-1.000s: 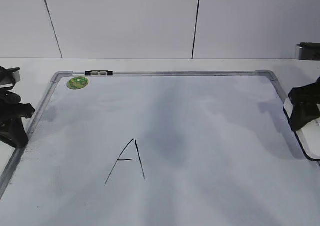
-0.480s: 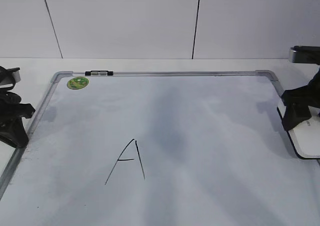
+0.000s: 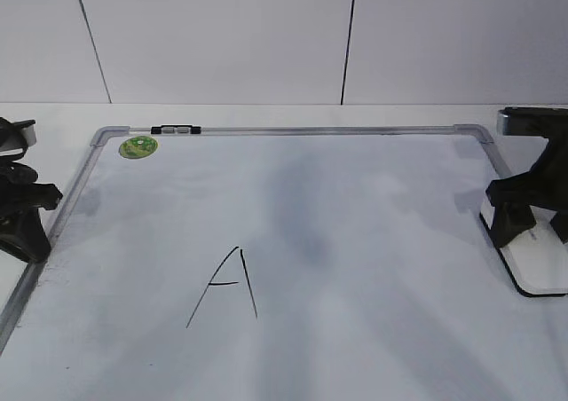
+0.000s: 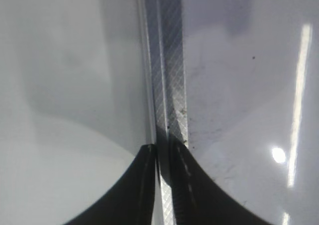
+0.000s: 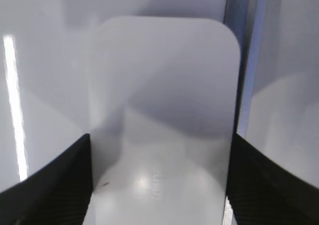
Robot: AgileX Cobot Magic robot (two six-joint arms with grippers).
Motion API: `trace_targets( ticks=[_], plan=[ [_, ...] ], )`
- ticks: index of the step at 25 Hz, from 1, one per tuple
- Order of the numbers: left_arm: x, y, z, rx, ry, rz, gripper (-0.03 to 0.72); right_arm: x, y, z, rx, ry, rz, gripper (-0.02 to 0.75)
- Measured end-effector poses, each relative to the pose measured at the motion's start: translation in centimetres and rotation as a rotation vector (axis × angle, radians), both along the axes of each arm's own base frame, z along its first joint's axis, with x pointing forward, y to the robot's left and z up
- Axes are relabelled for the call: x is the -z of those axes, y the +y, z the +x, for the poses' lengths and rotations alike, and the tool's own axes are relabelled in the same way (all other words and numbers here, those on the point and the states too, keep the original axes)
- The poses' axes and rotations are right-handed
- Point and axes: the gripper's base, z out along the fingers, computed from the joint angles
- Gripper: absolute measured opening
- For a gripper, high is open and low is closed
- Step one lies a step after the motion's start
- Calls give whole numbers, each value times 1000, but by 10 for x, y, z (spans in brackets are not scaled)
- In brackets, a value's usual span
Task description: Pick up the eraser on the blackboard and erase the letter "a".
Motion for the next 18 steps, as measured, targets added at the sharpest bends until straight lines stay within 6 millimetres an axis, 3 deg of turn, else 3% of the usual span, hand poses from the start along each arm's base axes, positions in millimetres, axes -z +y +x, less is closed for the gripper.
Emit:
trace_targets(
  ticks=[4, 8, 12, 18],
  plan=[
    [0, 0, 0, 0, 0, 0, 81, -5, 0, 5, 1, -27, 3, 645],
    [0, 0, 0, 0, 0, 0, 81, -20, 1, 13, -5, -38, 5, 657],
    [0, 0, 0, 0, 0, 0, 81, -43, 1, 16, -18, 13, 12, 650],
    [0, 0, 0, 0, -2, 0, 86, -67, 2, 3, -24, 64, 17, 591]
  ],
)
